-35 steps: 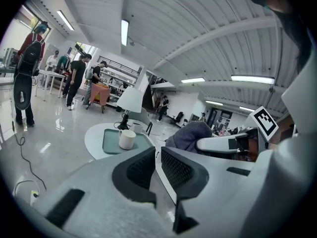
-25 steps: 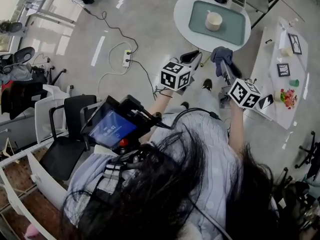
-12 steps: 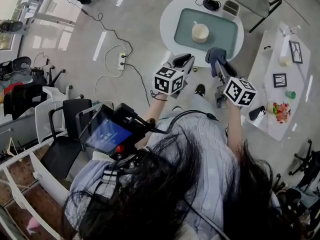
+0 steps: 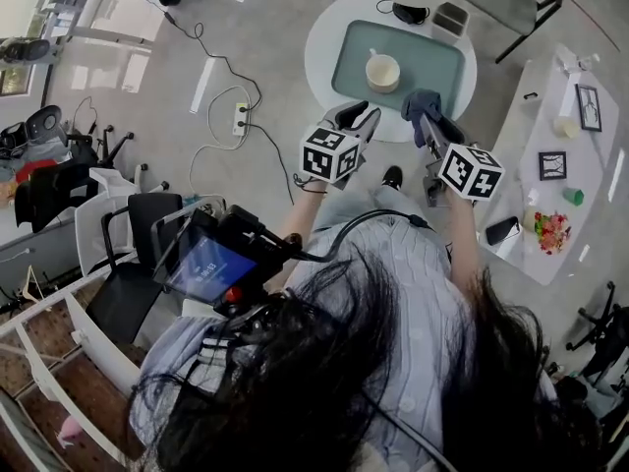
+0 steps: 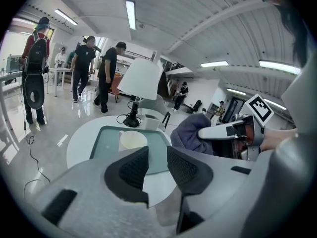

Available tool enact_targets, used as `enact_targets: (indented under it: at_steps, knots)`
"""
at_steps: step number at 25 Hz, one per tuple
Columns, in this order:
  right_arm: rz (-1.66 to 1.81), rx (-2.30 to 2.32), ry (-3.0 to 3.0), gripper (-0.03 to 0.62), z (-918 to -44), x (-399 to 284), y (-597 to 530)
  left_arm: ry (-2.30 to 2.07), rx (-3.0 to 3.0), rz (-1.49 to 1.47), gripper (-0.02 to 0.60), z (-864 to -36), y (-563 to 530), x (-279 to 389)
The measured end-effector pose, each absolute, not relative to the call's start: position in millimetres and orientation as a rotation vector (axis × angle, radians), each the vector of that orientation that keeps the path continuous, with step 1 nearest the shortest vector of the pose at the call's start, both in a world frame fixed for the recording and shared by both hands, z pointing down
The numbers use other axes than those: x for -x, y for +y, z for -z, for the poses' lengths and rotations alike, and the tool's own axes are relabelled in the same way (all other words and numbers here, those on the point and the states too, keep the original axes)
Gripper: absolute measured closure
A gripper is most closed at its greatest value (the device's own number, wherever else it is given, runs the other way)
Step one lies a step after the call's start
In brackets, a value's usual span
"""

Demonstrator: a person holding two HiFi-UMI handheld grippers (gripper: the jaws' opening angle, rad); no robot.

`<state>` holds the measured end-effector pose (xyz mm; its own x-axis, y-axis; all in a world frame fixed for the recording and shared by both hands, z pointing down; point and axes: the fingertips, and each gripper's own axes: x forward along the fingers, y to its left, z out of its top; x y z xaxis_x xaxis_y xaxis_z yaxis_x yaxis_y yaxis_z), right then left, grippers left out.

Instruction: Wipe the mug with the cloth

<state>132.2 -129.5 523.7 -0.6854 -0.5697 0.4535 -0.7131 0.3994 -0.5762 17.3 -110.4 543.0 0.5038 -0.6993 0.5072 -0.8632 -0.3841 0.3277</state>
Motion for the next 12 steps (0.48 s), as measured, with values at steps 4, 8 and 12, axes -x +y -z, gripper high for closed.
enact_targets:
  at_steps: [4,8,12]
  knots:
    - [-1.171,-1.127,-2.453,0.487,-528,-130,-133,-1.242,-2.204,-0.456,0.431,-554,-112,-18]
    - [-1.191,-1.128,-2.435,0.487,-533,-132,-137,-1.21,-2.212,-0.536,0.361,-570,-121,-18]
    - [-1.199,-1.159,-2.411,0.487,-539,-128,-149,-1.186,-2.233,-0.612,0.299,-585,-144,-11]
